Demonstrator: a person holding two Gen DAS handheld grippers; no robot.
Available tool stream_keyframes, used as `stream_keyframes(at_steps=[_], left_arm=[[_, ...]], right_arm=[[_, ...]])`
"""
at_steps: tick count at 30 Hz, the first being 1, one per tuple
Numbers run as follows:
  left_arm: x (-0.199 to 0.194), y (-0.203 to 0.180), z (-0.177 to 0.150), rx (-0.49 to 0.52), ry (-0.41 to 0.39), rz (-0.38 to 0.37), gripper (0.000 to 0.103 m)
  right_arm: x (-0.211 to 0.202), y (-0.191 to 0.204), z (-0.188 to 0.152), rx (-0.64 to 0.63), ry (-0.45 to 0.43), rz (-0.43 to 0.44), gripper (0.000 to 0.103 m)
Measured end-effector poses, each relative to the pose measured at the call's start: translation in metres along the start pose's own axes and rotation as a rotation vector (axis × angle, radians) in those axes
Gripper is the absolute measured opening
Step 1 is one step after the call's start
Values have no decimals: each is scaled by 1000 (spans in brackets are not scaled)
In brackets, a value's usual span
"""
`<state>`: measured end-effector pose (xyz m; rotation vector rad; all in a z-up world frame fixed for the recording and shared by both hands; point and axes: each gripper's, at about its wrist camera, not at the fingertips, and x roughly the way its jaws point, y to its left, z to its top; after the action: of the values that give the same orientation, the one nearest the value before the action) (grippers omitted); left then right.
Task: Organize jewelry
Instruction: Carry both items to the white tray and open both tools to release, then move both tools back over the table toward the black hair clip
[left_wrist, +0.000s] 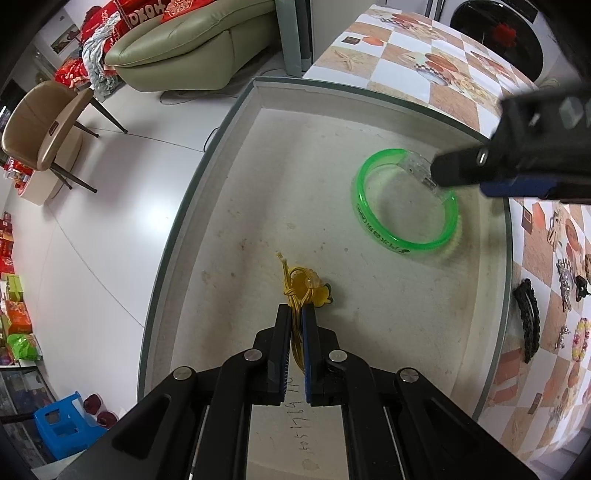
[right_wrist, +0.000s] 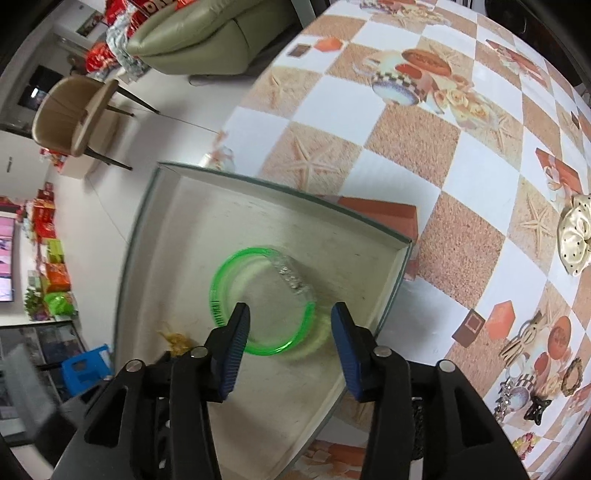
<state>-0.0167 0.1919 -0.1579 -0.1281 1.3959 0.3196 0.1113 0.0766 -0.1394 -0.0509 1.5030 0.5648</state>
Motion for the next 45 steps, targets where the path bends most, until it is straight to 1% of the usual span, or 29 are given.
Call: stream_keyframes(at_steps=[1, 2, 3, 4, 6, 10, 11, 13, 16, 18, 24, 29, 32, 33, 37, 41, 45], left_arm=[[1, 0, 1, 0, 2, 2, 43], [0, 0, 1, -4, 2, 8, 98], [-4, -1, 2, -15, -18, 34, 103], [-7, -2, 1, -16, -41, 41, 103], [-9, -6, 5, -4, -30, 24, 103], [-16, -13, 8, 7, -30, 31, 103], [-18, -13, 8, 10, -34, 30, 103], [-25, -17, 7, 14, -40, 26, 103], [-33, -24, 0, 24, -51, 29, 103], [-39, -29, -1, 30, -54, 30, 103], [-55, -34, -6, 51, -55, -20, 103], [-66, -49, -5, 100, -64, -45, 103], [-71, -67, -6, 137, -65, -55, 103], [-72, -72, -6, 146, -66, -59, 103], [-76, -97, -8, 192, -55, -97, 103], [-76, -126, -10, 244, -25, -154, 103], [-74, -153, -14, 282, -1, -200, 103]], right_arm=[[-6, 0, 1, 3, -10, 17, 58], [-10, -1, 0, 5, -17, 28, 60], [-15, -1, 1, 7, -25, 41, 62], [-21, -2, 1, 9, -32, 53, 63], [-31, -4, 2, 13, -47, 66, 63], [-49, -12, -3, 46, -75, 86, 65], [-51, -12, -9, 53, -81, 90, 68], [-60, -18, -11, 71, -93, 105, 81], [-71, -28, -26, 93, -110, 117, 83], [-75, -34, -33, 110, -118, 125, 90], [-97, -67, -68, 180, -169, 126, 92], [-117, -113, -105, 281, -211, 98, 92], [-123, -147, -129, 360, -195, 83, 92], [-125, -161, -139, 388, -180, 68, 92], [-130, -194, -172, 450, -160, 4, 92], [-131, -217, -202, 503, -141, -29, 92], [-125, -225, -219, 523, -127, -44, 92]])
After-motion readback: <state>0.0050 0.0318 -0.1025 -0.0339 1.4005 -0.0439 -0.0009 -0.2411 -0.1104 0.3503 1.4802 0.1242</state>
